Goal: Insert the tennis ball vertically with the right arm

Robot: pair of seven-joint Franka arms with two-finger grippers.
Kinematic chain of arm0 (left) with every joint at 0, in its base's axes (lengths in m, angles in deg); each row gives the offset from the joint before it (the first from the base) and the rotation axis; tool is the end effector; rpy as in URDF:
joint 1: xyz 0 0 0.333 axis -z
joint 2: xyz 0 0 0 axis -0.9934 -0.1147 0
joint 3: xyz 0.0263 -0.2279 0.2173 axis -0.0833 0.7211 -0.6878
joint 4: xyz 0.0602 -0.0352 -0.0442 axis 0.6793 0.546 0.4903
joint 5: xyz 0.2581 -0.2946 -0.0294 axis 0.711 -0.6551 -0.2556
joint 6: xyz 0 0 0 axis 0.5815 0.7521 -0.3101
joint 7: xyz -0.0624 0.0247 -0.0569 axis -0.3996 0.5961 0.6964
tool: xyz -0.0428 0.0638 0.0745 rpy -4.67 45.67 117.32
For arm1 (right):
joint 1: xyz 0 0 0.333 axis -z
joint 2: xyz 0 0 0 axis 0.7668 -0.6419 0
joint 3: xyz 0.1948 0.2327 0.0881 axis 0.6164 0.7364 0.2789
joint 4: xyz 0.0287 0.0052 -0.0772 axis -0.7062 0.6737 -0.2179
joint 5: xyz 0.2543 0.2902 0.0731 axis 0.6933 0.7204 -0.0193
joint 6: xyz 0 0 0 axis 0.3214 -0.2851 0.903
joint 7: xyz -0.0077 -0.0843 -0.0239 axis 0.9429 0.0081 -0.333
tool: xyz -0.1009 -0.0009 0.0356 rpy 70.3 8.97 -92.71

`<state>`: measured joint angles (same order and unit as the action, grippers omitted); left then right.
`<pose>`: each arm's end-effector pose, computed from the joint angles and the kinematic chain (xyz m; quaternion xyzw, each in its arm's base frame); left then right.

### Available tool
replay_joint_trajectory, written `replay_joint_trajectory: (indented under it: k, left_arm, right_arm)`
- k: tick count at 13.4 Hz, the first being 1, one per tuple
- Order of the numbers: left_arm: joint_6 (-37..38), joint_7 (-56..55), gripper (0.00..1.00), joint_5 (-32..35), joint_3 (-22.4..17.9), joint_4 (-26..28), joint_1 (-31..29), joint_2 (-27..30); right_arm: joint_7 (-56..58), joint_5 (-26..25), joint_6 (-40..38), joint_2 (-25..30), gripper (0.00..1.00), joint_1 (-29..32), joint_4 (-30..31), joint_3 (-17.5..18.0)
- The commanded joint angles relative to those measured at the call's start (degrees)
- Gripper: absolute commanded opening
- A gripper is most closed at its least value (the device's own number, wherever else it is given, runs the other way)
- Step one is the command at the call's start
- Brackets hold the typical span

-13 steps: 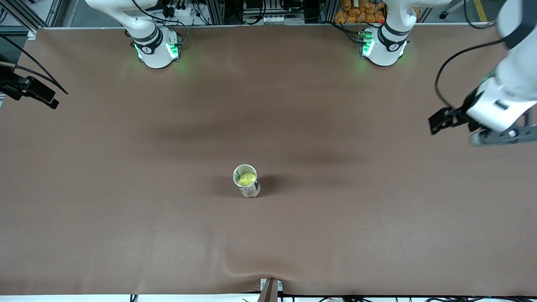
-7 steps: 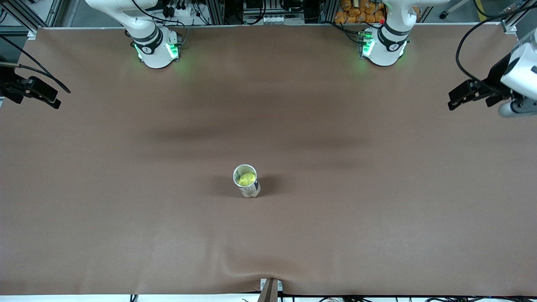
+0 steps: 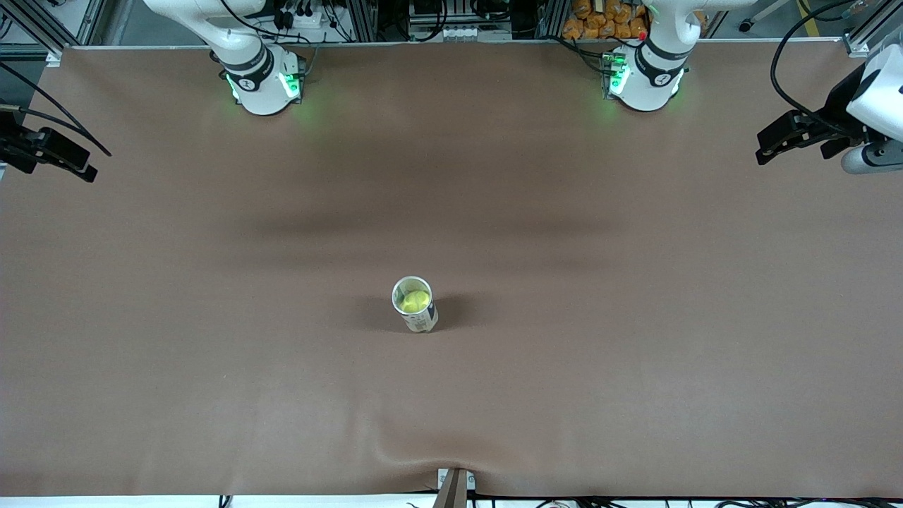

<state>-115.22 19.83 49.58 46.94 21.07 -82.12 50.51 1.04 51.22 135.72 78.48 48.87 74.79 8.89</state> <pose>0.5189 -0.0531 0.6503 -0.9989 -0.0403 0.0212 0.0092 0.5236 -0.0308 0.6438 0.9968 -0.0803 -0.0034 0.0038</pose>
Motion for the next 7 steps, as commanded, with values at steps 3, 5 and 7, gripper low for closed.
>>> replay_joint_trajectory:
  k: [3, 5, 7]
  left_arm:
    - [1.54, 0.39, 1.0, -1.88, 0.73, -2.16, -0.15, 0.26]
    - [1.63, 0.12, 1.0, -2.24, 0.73, -2.24, -0.33, 0.43]
    - [1.98, -0.31, 1.0, -2.15, 0.38, -2.95, -0.42, 0.35]
  right_arm:
    - [0.8, 0.86, -0.64, 1.04, 1.0, 0.94, 0.11, 0.36]
    - [0.71, 0.86, -0.73, 1.04, 1.0, 1.02, 0.02, 0.36]
    - [0.71, 0.86, -0.73, 1.04, 1.0, 0.85, 0.02, 0.36]
